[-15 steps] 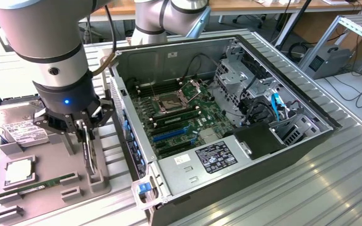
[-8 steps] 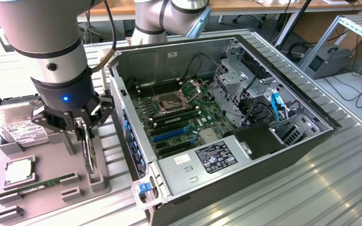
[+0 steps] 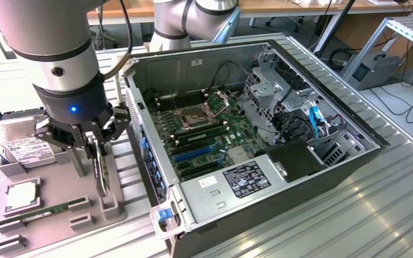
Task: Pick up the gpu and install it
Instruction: 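Pick up the gpu and move the gpu toward the slot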
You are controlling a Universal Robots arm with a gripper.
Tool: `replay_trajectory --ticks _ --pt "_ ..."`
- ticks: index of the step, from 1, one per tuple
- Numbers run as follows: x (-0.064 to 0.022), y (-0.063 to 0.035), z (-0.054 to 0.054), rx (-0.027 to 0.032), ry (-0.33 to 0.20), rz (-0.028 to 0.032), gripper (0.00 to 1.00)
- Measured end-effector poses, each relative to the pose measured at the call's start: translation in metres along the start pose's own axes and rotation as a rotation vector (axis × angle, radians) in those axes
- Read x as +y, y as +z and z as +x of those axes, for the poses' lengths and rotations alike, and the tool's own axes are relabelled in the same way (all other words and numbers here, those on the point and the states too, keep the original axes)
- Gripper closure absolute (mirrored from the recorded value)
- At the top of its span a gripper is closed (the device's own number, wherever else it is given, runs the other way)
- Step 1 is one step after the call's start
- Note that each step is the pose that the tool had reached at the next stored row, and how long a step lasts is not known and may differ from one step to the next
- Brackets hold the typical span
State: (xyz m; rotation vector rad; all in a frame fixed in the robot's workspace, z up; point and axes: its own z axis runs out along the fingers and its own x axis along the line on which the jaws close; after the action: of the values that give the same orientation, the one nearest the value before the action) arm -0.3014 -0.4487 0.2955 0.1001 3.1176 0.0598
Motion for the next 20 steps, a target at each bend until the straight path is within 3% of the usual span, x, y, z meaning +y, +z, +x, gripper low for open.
replay_trajectory --ticks 20 --pt "0.0005 -0.0125 0.0 -0.0001 0.0 -0.0001 0.73"
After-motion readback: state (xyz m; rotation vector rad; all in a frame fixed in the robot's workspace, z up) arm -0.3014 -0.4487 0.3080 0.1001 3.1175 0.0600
